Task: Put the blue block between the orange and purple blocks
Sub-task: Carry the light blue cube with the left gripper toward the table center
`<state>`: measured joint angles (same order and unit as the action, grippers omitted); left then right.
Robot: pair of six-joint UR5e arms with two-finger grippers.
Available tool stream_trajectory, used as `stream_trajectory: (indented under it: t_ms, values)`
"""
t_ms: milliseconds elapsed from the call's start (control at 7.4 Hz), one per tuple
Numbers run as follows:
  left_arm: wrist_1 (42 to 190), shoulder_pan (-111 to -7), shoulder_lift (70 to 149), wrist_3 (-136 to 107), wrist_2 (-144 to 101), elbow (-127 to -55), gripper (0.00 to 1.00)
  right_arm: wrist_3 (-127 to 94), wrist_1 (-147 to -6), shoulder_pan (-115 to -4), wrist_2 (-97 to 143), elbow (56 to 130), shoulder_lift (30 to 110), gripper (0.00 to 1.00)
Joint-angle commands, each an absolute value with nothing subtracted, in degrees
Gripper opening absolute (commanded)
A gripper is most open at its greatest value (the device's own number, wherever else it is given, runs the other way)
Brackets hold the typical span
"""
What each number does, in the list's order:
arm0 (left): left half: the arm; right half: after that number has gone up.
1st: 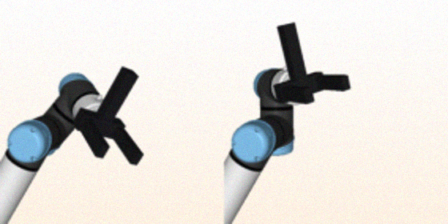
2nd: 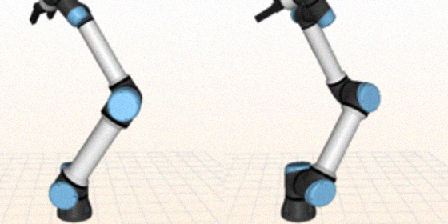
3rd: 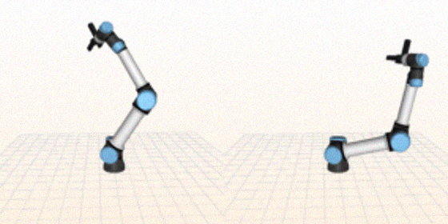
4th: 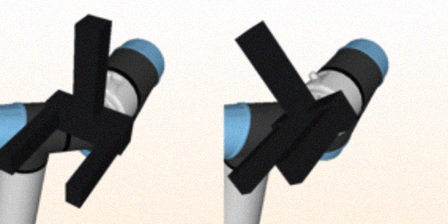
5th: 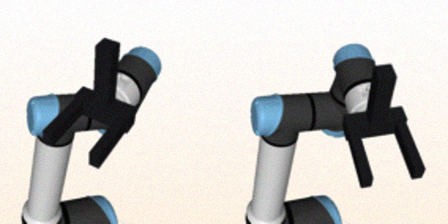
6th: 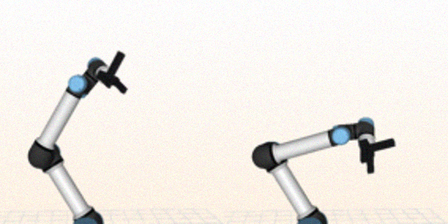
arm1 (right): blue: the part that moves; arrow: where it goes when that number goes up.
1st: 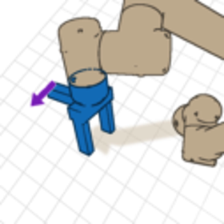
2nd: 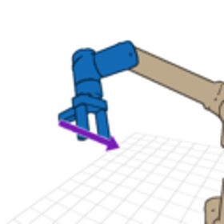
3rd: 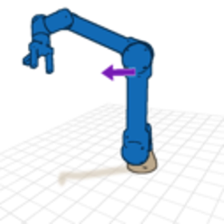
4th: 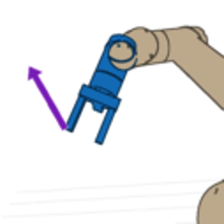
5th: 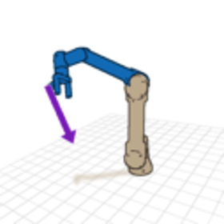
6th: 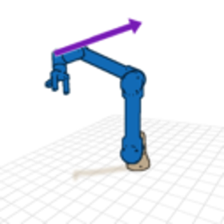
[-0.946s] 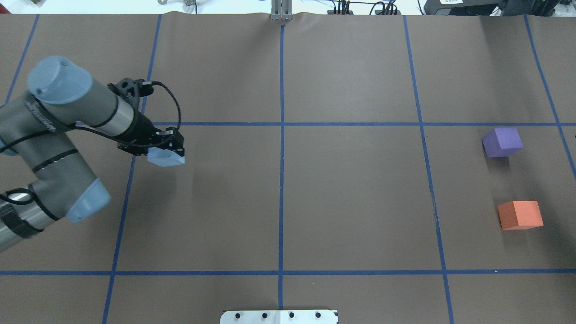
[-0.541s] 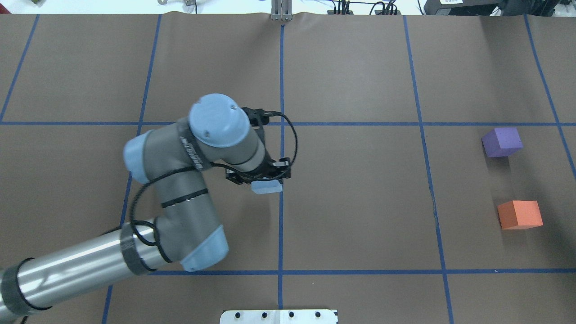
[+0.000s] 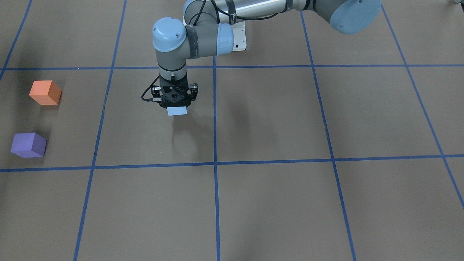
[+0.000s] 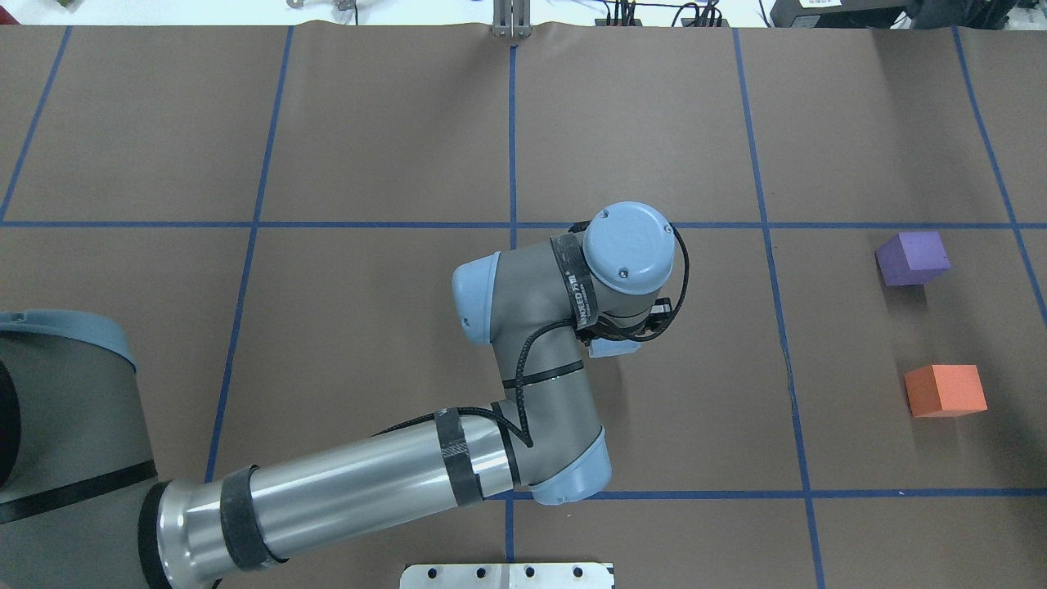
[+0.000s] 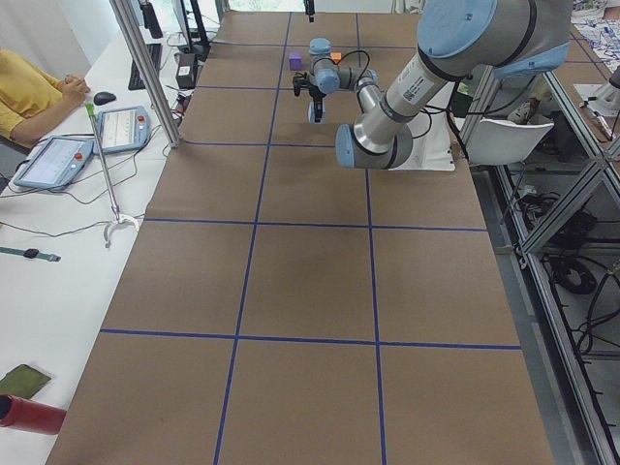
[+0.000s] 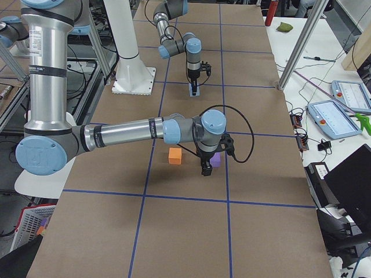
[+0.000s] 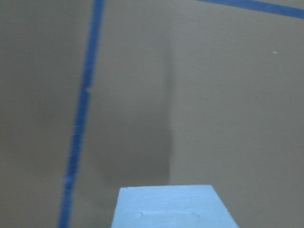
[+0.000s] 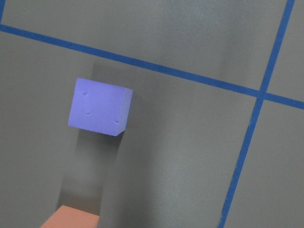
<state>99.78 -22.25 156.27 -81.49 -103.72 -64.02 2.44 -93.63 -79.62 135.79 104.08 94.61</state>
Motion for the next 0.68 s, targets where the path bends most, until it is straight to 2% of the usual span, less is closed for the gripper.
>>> stream_trajectory:
  t_ms: [0, 135, 405, 541]
  values:
    - [101.8, -21.6, 157.9, -81.5, -102.6, -60.1, 0.30, 2.4, -93.6, -79.5, 135.8, 105.5, 96.4, 1.00]
    - [102.0, -21.6, 157.9, -81.5, -102.6, -60.1, 0.58, 2.5, -93.6, -79.6, 135.7, 107.1, 96.5, 1.00]
    - [101.9, -21.6, 157.9, -81.0, -102.2, -59.9, 0.95, 2.5, -93.5, -79.5, 135.6, 107.7, 95.8, 1.00]
    - [101.8, -21.6, 157.8, -80.8, -102.2, -59.9, 1.00, 2.6, -92.9, -79.5, 135.7, 107.8, 95.3, 1.00]
